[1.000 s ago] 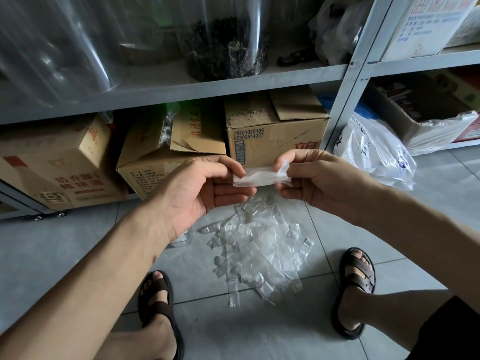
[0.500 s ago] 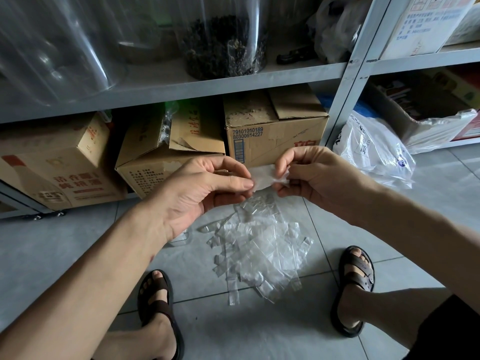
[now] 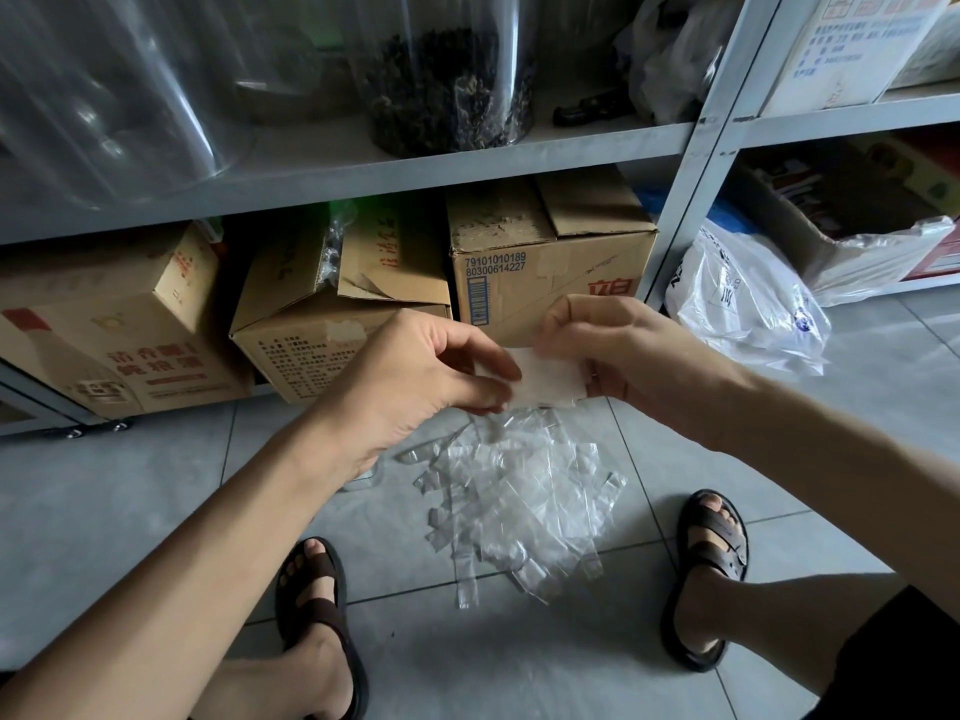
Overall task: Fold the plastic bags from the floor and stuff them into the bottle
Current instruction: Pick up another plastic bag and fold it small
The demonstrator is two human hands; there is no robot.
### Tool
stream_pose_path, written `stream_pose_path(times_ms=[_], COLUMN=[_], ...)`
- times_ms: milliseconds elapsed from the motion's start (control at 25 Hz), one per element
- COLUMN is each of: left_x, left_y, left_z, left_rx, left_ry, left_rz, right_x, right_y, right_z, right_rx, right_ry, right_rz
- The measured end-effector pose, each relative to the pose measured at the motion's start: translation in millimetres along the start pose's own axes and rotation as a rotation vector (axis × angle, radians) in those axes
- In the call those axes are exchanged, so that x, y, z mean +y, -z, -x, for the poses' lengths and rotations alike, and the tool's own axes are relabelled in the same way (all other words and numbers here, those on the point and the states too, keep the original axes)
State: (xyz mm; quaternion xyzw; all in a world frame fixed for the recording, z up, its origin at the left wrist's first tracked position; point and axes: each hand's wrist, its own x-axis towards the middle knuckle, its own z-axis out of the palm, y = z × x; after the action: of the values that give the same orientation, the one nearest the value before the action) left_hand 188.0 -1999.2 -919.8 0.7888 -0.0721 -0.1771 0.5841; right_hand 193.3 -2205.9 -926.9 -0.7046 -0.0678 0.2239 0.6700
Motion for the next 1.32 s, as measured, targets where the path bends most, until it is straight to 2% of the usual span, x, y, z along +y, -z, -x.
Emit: stream_pose_path(times_ms=[80, 240, 600, 800, 1000, 1200, 1320], left_x=[0, 1, 1, -5, -8, -11, -11], left_y=[-1, 1, 5, 8, -5, -7, -6], left_z=[0, 1, 0, -3, -5, -7, -6], left_rx=[0.001, -0.008, 0.043, 0.109, 0.131, 0.231, 0.162], left_ry=[-0.006, 0.034, 0.068, 0.052, 0.045, -0.026, -0.039], left_rz=[-0.015, 0.036, 0.136, 0.101, 0.282, 0.142, 0.021], right_x=[2, -2, -8, -5, 0, 3, 3], right_y=[-3, -2, 6, 10, 3, -3, -2], right_z=[2, 3, 6, 4, 2, 1, 0], right_rx=[-0.034, -0.013, 0.026, 0.085, 0.174, 0.188, 0.183], right_ry=[0.027, 0.045, 0.003, -0.004, 0.010, 0.012, 0.009], right_rz=[0.127, 0.186, 0.159, 0.131, 0.033, -0.001, -0.031])
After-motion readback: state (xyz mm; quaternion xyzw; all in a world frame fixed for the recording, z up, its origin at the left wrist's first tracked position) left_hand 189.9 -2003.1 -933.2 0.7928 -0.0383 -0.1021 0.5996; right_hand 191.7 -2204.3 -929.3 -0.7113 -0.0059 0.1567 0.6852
